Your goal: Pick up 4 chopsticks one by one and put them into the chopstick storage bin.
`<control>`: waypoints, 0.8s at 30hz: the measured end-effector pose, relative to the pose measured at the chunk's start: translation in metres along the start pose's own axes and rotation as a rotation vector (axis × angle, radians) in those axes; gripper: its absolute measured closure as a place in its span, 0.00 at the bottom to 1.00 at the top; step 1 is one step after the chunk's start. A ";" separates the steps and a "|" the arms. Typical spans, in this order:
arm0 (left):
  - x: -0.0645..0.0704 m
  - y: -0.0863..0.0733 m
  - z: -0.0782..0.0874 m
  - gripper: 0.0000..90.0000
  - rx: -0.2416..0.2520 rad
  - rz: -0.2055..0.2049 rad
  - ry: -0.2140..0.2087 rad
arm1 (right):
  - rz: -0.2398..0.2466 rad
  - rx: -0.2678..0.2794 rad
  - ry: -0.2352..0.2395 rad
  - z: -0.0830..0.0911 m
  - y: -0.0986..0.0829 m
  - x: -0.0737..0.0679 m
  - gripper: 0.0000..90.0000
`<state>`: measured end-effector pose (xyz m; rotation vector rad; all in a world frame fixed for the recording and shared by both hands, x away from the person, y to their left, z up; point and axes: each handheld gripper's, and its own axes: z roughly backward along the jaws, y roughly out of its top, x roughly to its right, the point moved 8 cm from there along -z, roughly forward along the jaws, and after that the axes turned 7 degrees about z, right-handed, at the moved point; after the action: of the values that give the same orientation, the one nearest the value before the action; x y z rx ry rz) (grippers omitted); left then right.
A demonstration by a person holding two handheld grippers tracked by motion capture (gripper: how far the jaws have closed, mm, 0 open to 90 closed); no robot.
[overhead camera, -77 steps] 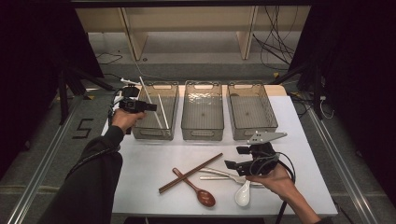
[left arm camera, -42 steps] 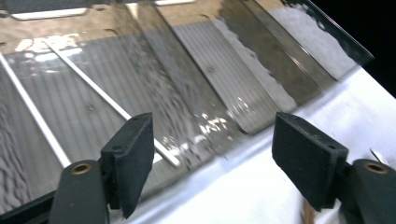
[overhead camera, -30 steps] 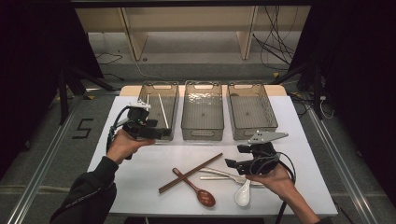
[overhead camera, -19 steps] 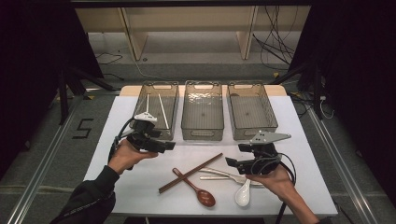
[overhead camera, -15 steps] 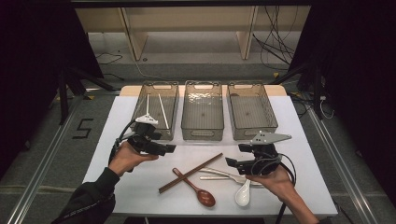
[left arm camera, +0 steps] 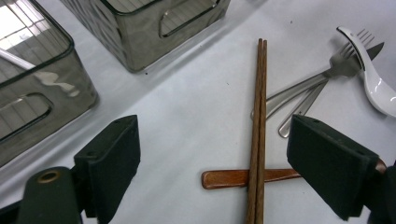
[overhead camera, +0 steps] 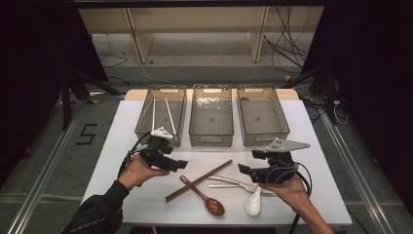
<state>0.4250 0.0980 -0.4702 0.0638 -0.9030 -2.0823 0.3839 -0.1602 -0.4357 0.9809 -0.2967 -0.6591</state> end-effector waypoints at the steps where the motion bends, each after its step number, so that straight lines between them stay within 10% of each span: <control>1: 0.001 -0.001 -0.001 0.19 0.000 0.002 0.003 | 0.000 0.000 0.000 0.000 0.000 0.000 0.30; 24: 0.015 -0.020 -0.020 0.23 -0.165 -0.093 0.044 | 0.004 0.009 -0.005 0.002 0.000 0.000 0.30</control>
<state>0.4080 0.0834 -0.4933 0.0642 -0.7108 -2.2256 0.3824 -0.1614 -0.4344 0.9868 -0.3060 -0.6574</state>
